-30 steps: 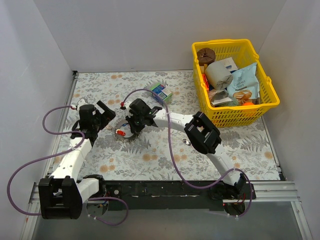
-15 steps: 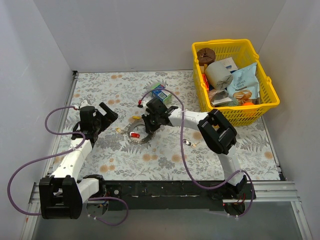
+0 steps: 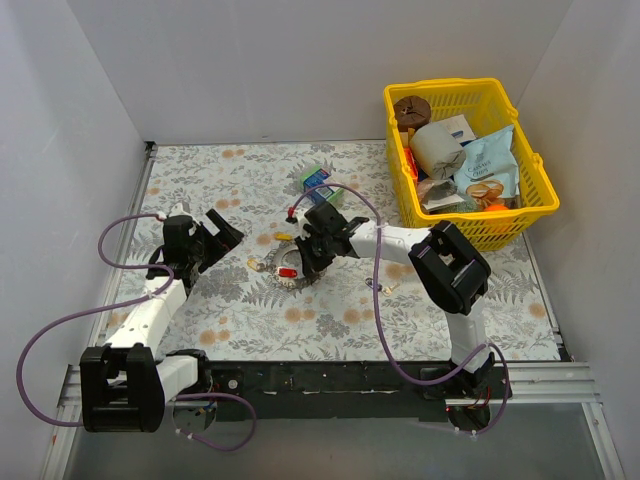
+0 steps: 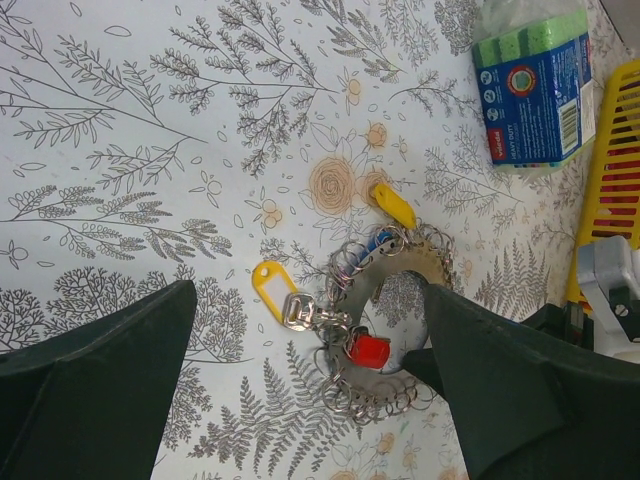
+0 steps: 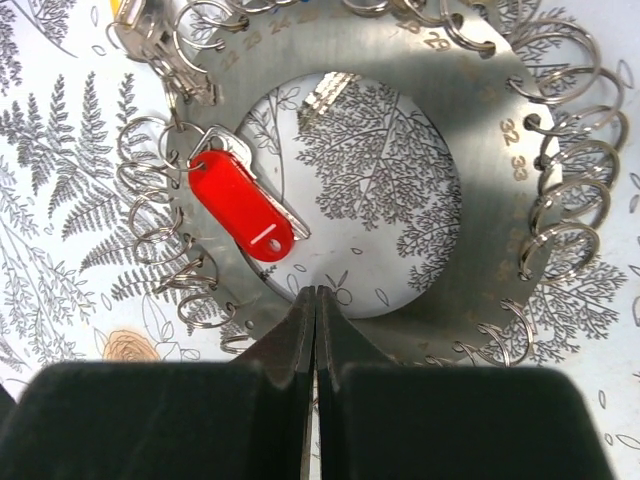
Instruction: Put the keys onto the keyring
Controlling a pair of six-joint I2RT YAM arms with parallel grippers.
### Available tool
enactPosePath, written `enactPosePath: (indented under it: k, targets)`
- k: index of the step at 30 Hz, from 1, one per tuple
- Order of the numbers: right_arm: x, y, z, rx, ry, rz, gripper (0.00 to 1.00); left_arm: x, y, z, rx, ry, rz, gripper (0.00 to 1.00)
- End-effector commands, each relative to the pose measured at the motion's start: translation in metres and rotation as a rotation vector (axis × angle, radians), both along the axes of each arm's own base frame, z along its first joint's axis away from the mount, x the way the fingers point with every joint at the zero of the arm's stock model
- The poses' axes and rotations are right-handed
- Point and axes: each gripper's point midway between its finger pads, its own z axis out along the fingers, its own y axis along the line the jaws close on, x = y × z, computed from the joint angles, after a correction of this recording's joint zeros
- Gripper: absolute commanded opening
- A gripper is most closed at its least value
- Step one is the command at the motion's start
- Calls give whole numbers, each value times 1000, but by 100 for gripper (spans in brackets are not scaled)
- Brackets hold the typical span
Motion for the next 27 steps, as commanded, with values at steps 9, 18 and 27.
enactPosePath:
  k: [9, 18, 27]
  targets:
    - [-32, 15, -4, 32, 103, 112, 1, -3, -11, 7, -20, -53, -85, 98]
    - [-45, 6, 3, 44, 84, 134, 1, -10, -22, -2, -69, -73, -124, 98]
    - [-1, 15, 80, 159, -161, 0, 13, -12, -32, 3, -100, -100, -182, 98]
